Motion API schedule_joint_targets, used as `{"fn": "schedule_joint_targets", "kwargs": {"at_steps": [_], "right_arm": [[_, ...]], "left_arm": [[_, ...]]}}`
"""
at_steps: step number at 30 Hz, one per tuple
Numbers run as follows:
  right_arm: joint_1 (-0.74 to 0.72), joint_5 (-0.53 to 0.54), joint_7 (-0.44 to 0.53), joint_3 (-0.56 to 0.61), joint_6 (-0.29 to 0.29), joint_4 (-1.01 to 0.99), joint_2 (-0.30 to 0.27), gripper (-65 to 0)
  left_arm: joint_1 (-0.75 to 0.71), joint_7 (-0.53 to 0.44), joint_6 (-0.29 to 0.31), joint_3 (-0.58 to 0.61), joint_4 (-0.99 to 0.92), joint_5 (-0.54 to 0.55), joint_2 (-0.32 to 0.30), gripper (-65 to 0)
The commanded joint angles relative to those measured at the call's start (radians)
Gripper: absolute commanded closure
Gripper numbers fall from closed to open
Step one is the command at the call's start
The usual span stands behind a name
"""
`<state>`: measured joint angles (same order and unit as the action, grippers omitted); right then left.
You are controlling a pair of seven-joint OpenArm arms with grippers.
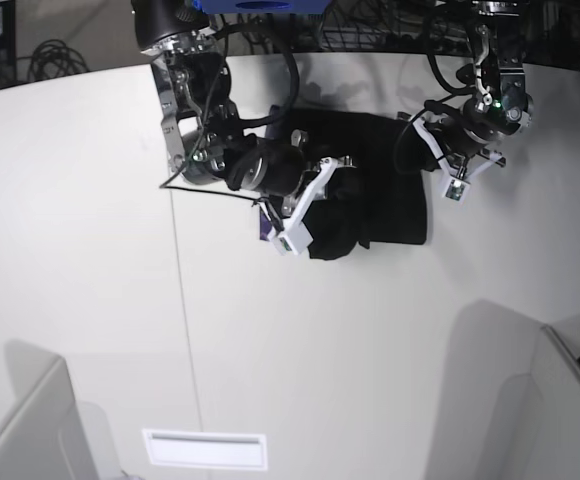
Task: Fold the T-shirt properly
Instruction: 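Lift the strip end with the right gripper and fold it toward the left gripper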
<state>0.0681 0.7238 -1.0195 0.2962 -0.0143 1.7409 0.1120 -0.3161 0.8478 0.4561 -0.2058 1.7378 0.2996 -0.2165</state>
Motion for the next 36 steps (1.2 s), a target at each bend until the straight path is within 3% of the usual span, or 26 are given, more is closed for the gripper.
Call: {"fn": "schedule_joint_targets", "kwargs": {"at_steps": [1, 7, 15, 21, 31, 36], "right_arm": [[-0.023, 0.021, 0.028, 0.002, -0.006, -0.008, 0.008, 0.0], [-0.055, 0.021, 0.124, 0.065, -0.008, -0.098, 0.005, 0.0], [-0.067, 0.015, 0.167, 0.137, 0.0, -0.103, 0.007, 0.0], [-0.083, 0.015, 0.179, 0.136, 0.0, -0.175, 0.007, 0.0], [-0.096, 0.015, 0.181, 0.137, 0.0, -0.2, 0.008, 0.0], [-0.098, 0.015, 0.181, 0.137, 0.001, -0.2, 0.013, 0.0]], "left_arm": [[0.004, -0.011, 0.005, -0.002, 0.018, 0.01, -0.008, 0.0], [-0.002, -0.011, 0.008, -0.004, 0.018, 0.013, -0.008, 0.0], [-0.016, -0.011, 0.008, -0.022, 0.018, 0.01, -0.03, 0.0], [-0.078, -0.011, 0.014, -0.194, 0.064, 0.02, -0.051, 0.0], [-0.209, -0.011, 0.242, -0.473, 0.113, 0.019, -0.05, 0.0], [-0.24, -0.012, 0.242, -0.582, 0.115, 0.017, -0.051, 0.0]]}}
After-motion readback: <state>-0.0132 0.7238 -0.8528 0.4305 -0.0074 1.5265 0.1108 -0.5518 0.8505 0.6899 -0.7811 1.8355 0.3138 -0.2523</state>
